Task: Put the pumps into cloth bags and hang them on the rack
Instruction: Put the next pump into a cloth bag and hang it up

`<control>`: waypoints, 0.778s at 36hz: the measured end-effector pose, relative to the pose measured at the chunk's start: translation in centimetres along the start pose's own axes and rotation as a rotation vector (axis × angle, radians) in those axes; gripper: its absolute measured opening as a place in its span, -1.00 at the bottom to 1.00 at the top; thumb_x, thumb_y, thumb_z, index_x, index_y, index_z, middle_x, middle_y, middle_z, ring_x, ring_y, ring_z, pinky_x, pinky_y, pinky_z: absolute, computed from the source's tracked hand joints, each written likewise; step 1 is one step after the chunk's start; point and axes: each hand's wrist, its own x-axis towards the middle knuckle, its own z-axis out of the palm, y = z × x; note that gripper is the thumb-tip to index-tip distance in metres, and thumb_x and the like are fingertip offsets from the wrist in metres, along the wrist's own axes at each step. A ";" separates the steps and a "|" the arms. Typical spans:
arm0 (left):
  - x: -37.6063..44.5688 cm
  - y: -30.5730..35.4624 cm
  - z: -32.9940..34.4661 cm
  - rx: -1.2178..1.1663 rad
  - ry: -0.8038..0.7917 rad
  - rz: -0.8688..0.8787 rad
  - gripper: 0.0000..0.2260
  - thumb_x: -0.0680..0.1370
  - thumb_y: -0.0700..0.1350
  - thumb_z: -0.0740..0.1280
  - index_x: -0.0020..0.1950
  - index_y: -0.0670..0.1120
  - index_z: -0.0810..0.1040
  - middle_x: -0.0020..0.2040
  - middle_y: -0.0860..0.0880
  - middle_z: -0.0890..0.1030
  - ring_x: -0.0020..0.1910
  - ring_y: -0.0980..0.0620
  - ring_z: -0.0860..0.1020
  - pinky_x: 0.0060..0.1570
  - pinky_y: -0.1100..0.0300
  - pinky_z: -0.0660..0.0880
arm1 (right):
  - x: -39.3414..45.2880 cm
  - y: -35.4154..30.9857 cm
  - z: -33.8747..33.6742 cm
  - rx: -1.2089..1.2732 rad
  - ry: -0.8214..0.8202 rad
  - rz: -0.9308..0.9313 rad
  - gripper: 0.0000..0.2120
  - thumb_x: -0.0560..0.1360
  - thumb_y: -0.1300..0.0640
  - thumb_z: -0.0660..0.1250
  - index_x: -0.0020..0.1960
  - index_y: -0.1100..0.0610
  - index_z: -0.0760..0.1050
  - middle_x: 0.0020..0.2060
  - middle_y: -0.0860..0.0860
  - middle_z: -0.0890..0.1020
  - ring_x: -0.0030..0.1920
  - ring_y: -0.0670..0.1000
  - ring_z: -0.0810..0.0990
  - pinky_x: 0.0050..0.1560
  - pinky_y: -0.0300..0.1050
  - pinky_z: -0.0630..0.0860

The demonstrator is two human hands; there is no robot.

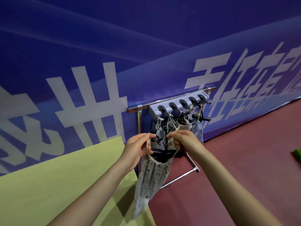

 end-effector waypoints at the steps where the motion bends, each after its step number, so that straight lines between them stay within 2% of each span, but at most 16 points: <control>1: 0.0 0.0 0.0 0.036 -0.026 0.002 -0.77 0.64 -0.24 0.17 0.03 -0.22 0.63 -0.34 -0.06 0.42 -0.42 0.09 0.46 -0.38 0.24 0.52 | -0.3 0.0 0.7 -0.013 -0.014 -0.018 -0.81 0.59 0.27 0.22 -0.09 0.28 0.59 -0.56 -0.06 0.37 -0.50 -0.09 0.33 -0.45 -0.30 0.29; 3: 0.2 0.2 -0.5 0.202 -0.076 0.034 -0.77 0.64 -0.23 0.18 0.04 -0.18 0.65 -0.34 -0.06 0.47 -0.36 0.06 0.52 -0.27 0.23 0.56 | -0.9 0.5 2.0 0.009 -0.042 -0.061 -0.81 0.59 0.27 0.22 -0.03 0.27 0.62 -0.51 -0.04 0.42 -0.42 -0.06 0.38 -0.32 -0.25 0.34; 6: 1.1 1.1 -2.2 0.602 -0.152 0.183 -0.75 0.63 -0.17 0.22 -0.05 0.05 0.67 -0.25 -0.03 0.62 -0.16 0.09 0.63 -0.04 0.25 0.56 | -1.5 1.2 2.9 0.154 -0.051 -0.063 -0.77 0.59 0.31 0.20 0.04 0.21 0.64 -0.44 -0.01 0.44 -0.39 -0.06 0.42 -0.28 -0.24 0.38; 8: 1.8 1.7 -3.3 0.683 -0.206 0.223 -0.75 0.62 -0.18 0.25 -0.04 0.11 0.66 -0.16 -0.06 0.68 -0.07 0.06 0.65 0.05 0.15 0.55 | -2.0 1.4 3.1 0.175 -0.021 -0.078 -0.74 0.59 0.33 0.17 0.10 0.21 0.62 -0.40 0.01 0.47 -0.39 -0.07 0.44 -0.28 -0.26 0.41; 11: 2.2 2.0 -3.6 0.718 -0.277 0.230 -0.78 0.60 -0.21 0.28 0.07 0.06 0.65 -0.16 -0.06 0.70 -0.12 0.06 0.66 0.02 0.17 0.58 | -2.5 1.4 3.3 0.190 -0.005 -0.112 -0.72 0.59 0.37 0.13 0.14 0.25 0.59 -0.33 0.06 0.55 -0.40 -0.08 0.47 -0.32 -0.26 0.37; 15: 2.3 1.5 -2.3 0.815 -0.310 0.360 -0.84 0.57 -0.23 0.33 0.04 -0.07 0.69 -0.16 0.01 0.65 -0.15 0.10 0.63 -0.04 0.20 0.57 | -3.0 1.7 3.3 0.145 -0.008 -0.149 -0.72 0.59 0.34 0.15 0.02 0.12 0.61 -0.17 0.02 0.64 -0.33 -0.15 0.53 -0.34 -0.30 0.37; 20: 3.5 1.1 -0.4 0.917 -0.314 0.494 -0.82 0.56 -0.23 0.35 0.11 -0.14 0.68 -0.15 0.04 0.60 -0.20 0.15 0.61 -0.11 0.13 0.59 | -2.4 1.8 1.4 0.232 -0.032 -0.154 -0.84 0.56 0.21 0.25 0.09 0.13 0.56 -0.13 0.03 0.69 -0.36 -0.05 0.52 -0.44 -0.31 0.26; 23: 4.1 0.7 2.1 0.943 -0.328 0.564 -0.81 0.56 -0.23 0.35 0.14 -0.10 0.67 -0.16 0.03 0.58 -0.23 0.12 0.60 -0.17 0.30 0.52 | -1.9 1.3 -0.9 0.232 -0.088 -0.135 -0.84 0.48 0.14 0.27 0.02 0.11 0.56 -0.23 -0.05 0.68 -0.37 -0.04 0.53 -0.45 -0.30 0.26; 25: 4.8 0.4 4.3 0.964 -0.312 0.612 -0.82 0.55 -0.21 0.36 0.12 -0.09 0.67 -0.18 0.01 0.55 -0.21 0.14 0.57 -0.17 0.41 0.42 | -1.7 1.0 -2.8 0.235 -0.134 -0.129 -0.87 0.55 0.21 0.22 -0.01 0.12 0.55 -0.29 -0.07 0.64 -0.36 -0.01 0.53 -0.46 -0.29 0.23; 28: 6.2 -0.5 7.5 0.940 -0.240 0.612 -0.79 0.52 -0.13 0.35 0.11 -0.09 0.68 -0.23 0.04 0.49 -0.22 0.20 0.51 -0.18 0.42 0.36 | -1.6 0.6 -5.9 0.278 -0.178 -0.111 -0.88 0.55 0.25 0.23 0.00 0.15 0.54 -0.22 -0.04 0.67 -0.38 -0.01 0.53 -0.49 -0.29 0.21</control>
